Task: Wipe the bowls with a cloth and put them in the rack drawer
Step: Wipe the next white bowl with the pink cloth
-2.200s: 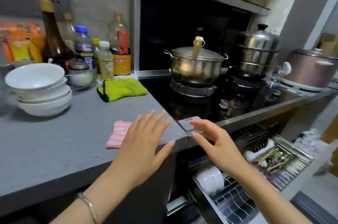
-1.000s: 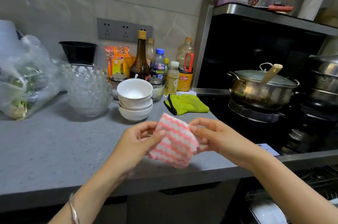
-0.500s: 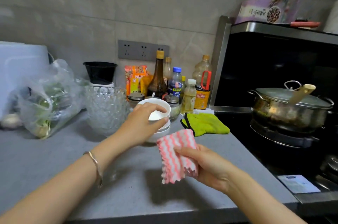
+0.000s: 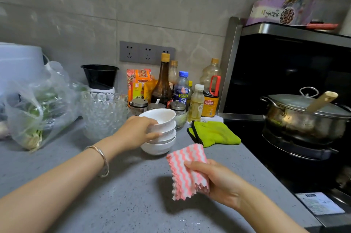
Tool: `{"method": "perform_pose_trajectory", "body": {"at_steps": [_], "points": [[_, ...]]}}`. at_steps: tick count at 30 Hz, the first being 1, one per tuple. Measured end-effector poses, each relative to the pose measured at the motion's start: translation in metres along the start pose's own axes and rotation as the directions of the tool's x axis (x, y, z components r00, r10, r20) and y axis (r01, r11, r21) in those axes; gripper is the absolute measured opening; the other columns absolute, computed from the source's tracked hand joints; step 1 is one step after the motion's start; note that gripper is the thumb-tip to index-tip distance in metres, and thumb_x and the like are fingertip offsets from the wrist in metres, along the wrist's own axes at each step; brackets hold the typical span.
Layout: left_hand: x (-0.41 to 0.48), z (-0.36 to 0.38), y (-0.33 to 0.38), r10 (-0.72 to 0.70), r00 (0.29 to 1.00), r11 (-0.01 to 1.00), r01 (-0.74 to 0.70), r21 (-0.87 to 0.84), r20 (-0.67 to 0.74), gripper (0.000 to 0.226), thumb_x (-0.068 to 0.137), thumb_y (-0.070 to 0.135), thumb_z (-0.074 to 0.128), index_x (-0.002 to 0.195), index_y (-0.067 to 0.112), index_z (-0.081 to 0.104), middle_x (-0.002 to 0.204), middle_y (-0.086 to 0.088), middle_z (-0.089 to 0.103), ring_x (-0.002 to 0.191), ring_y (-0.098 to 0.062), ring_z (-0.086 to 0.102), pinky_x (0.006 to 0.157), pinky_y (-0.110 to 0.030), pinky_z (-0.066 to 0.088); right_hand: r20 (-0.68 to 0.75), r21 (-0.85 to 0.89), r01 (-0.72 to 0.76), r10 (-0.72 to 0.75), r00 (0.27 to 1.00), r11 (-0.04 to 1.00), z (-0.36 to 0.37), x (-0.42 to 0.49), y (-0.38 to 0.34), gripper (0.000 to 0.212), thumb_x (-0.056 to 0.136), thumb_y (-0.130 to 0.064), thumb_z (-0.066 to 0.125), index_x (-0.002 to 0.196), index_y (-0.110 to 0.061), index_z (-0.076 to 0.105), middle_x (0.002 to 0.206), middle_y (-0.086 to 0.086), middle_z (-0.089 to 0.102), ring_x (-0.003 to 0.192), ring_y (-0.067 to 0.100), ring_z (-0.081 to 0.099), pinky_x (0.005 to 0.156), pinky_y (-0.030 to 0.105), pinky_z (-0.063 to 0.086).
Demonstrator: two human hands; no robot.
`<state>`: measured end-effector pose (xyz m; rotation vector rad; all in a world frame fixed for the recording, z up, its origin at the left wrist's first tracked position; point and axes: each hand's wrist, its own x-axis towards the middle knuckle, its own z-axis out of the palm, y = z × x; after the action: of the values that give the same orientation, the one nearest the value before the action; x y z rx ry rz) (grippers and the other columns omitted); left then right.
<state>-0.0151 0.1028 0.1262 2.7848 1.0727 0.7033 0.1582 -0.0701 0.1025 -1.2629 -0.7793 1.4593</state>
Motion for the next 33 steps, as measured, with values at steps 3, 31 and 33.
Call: {"method": "perform_pose_trajectory", "body": {"at_steps": [3, 31, 33], "points": [[0.003, -0.003, -0.002, -0.022, 1.000, 0.989, 0.025, -0.147, 0.022, 0.038, 0.091, 0.045, 0.059, 0.071, 0.013, 0.055, 0.072, -0.005, 0.061, 0.071, -0.025, 0.055, 0.063, -0.036, 0.038, -0.011, 0.008, -0.004, 0.004, 1.000, 1.000, -0.004, 0.000, 0.002, 0.035, 0.073, -0.007, 0.069, 0.105, 0.005, 0.066, 0.098, 0.022, 0.071, 0.073, 0.025, 0.071, 0.077, 0.039, 0.057], [-0.073, 0.002, 0.141, -0.242, 0.968, 0.332, 0.014, -0.943, -0.071, 0.031, 0.097, 0.039, 0.044, 0.087, 0.023, 0.068, 0.076, 0.016, 0.073, 0.071, 0.007, 0.064, 0.068, -0.008, 0.048, 0.068, -0.709, 0.596, -0.805, 0.590, 0.377, 0.008, -0.065, 0.000, 0.053, 0.093, -0.061, 0.029, 0.140, -0.040, 0.041, 0.144, -0.034, 0.037, 0.133, -0.016, 0.027, 0.115, 0.021, 0.024], [-0.080, 0.005, 0.146, -0.356, 0.932, 0.317, 0.060, -0.947, -0.061, 0.035, 0.098, 0.041, 0.033, 0.083, 0.032, 0.064, 0.071, 0.026, 0.068, 0.067, 0.020, 0.058, 0.061, 0.002, 0.042, 0.084, -0.755, 0.567, -0.810, 0.581, 0.329, -0.004, -0.069, 0.000, 0.046, 0.095, -0.057, 0.031, 0.135, -0.041, 0.048, 0.141, -0.031, 0.042, 0.133, -0.012, 0.032, 0.113, 0.027, 0.031]]}}
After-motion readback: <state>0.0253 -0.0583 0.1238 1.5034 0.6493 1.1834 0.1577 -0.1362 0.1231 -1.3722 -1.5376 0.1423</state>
